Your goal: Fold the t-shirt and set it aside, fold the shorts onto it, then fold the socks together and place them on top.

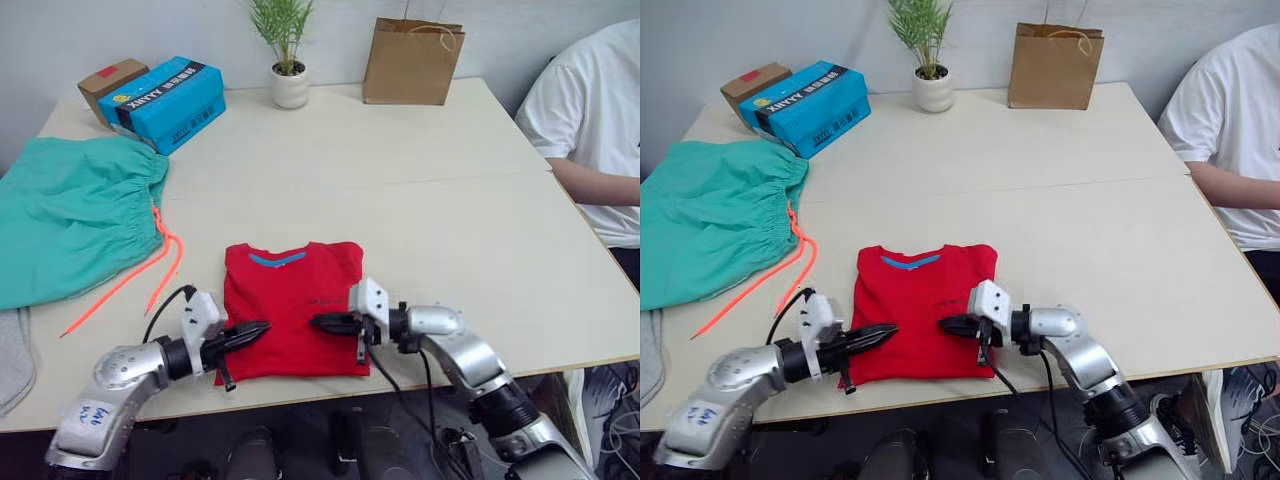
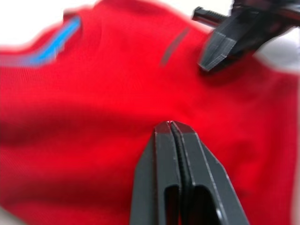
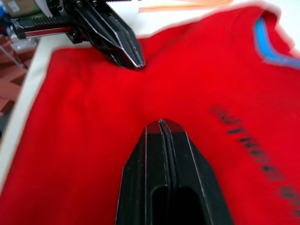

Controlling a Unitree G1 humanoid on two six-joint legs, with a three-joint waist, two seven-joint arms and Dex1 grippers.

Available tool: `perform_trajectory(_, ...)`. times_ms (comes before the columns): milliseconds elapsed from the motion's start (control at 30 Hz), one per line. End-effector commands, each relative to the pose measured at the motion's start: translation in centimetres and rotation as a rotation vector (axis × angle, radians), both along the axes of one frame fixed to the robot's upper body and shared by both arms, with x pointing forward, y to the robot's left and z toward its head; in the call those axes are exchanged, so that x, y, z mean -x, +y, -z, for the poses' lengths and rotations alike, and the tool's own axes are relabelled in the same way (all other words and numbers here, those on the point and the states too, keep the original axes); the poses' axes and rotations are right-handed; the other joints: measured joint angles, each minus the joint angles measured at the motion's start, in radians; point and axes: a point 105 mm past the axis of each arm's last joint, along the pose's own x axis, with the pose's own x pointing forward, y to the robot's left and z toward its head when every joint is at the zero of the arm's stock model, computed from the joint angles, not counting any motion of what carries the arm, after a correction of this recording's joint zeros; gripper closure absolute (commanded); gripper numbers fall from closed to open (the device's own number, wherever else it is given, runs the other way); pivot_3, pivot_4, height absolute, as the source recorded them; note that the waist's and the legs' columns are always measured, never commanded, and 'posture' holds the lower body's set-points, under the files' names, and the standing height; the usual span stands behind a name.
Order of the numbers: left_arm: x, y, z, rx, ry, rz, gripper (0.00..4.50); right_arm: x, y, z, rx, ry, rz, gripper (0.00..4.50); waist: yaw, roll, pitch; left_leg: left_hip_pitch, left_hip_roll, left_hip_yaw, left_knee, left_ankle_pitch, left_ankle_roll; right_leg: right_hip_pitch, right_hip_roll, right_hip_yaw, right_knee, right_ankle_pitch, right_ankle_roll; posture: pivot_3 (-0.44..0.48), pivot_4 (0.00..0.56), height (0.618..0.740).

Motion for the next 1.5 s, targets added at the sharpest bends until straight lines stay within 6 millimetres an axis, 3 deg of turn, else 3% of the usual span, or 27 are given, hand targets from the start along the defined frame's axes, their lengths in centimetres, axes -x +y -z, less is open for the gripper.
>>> perform_trajectory(33,-0.2,1.1,0.3,-0.024,-0.042,-0.078,4.46,-1.9,-1.1,-0.5,-0.053,-0.027,0.106,4.5,0.0,-0.002,-0.001,0.001,0.0,0.0,0.0,-0.001,0.002,0.001,0.0,0.0,0.0,0.0,0.0,0.0,0.15,0.74)
perform_trajectory(200,0.2,2.8,0.9,-0.051,-0.052,-0.119,4.46,-3.9,-4.3,0.8,-0.04,-0.023,0.238,4.5,0.001,-0.002,-0.002,0.005,0.0,-0.001,0.0,-0.002,0.003,0.005,0.0,0.0,0.001,0.0,0.0,0.0,0.15,0.74)
perform_trajectory(433,0.5,3.9,-0.3,0.009,-0.048,-0.113,4.46,-5.3,-6.9,-0.1,-0.11,-0.009,0.346,4.5,0.01,-0.003,-0.003,0.012,0.0,-0.001,-0.002,-0.002,0.004,0.012,-0.001,0.0,-0.001,0.0,0.0,0.0,0.15,0.74)
perform_trajectory(567,0.3,3.0,-2.9,0.099,-0.029,-0.054,4.46,-4.9,-5.6,-2.8,-0.177,-0.024,0.275,4.5,0.011,-0.003,-0.003,0.012,0.0,-0.001,-0.002,-0.002,0.004,0.012,-0.001,0.0,-0.001,0.0,0.0,0.0,0.15,0.74)
perform_trajectory(633,0.1,1.9,-4.0,0.046,-0.052,0.026,4.46,-5.2,-4.5,-4.4,-0.24,0.01,0.269,4.5,0.012,-0.003,-0.002,0.01,0.0,-0.002,-0.002,-0.002,0.004,0.011,-0.001,0.0,0.0,0.0,0.0,0.0,0.15,0.74)
perform_trajectory(733,-2.4,1.0,-5.7,0.059,-0.106,-0.007,4.46,-5.2,-1.9,-5.6,-0.272,0.035,0.21,4.5,0.011,-0.002,-0.002,0.01,0.0,-0.002,-0.002,-0.002,0.003,0.01,-0.001,0.0,0.001,0.0,0.0,0.0,0.15,0.74)
perform_trajectory(867,-4.0,0.8,-4.4,0.0,-0.084,-0.035,4.46,-5.2,0.2,-4.4,-0.198,0.007,0.163,4.5,-0.002,-0.001,-0.002,0.011,0.0,-0.001,-0.004,-0.001,0.001,0.01,0.0,0.0,0.0,0.0,0.0,0.0,0.15,0.74)
perform_trajectory(933,-4.7,0.6,-2.5,-0.065,-0.053,-0.055,4.46,-6.3,0.8,-2.6,-0.151,0.015,0.201,4.5,-0.004,-0.001,-0.002,0.01,0.001,0.001,-0.005,0.0,-0.003,0.009,0.0,0.0,0.0,-0.001,0.0,0.0,0.15,0.74)
perform_trajectory(1000,-5.6,0.2,-2.4,-0.008,-0.046,-0.115,4.46,-7.1,0.8,-1.3,-0.118,0.007,0.234,4.5,-0.003,-0.001,-0.002,0.01,0.001,0.002,-0.004,0.0,-0.003,0.008,0.0,0.0,-0.001,-0.001,0.0,0.0,0.15,0.74)
perform_trajectory(1267,-7.1,4.0,-1.9,0.09,-0.076,-0.401,4.46,-11.5,-4.4,-1.4,-0.15,-0.031,0.552,4.5,-0.002,-0.003,-0.003,0.011,0.0,0.002,-0.001,-0.001,-0.001,0.01,-0.001,0.001,0.001,0.0,0.001,0.0,0.15,0.74)
perform_trajectory(1500,-7.0,5.4,-1.8,0.132,-0.119,-0.463,4.46,-13.3,-7.5,-1.2,-0.171,-0.026,0.732,4.5,-0.001,-0.003,-0.003,0.011,0.0,0.002,-0.001,-0.001,-0.002,0.01,-0.001,0.001,0.001,0.0,0.001,0.0,0.15,0.74)
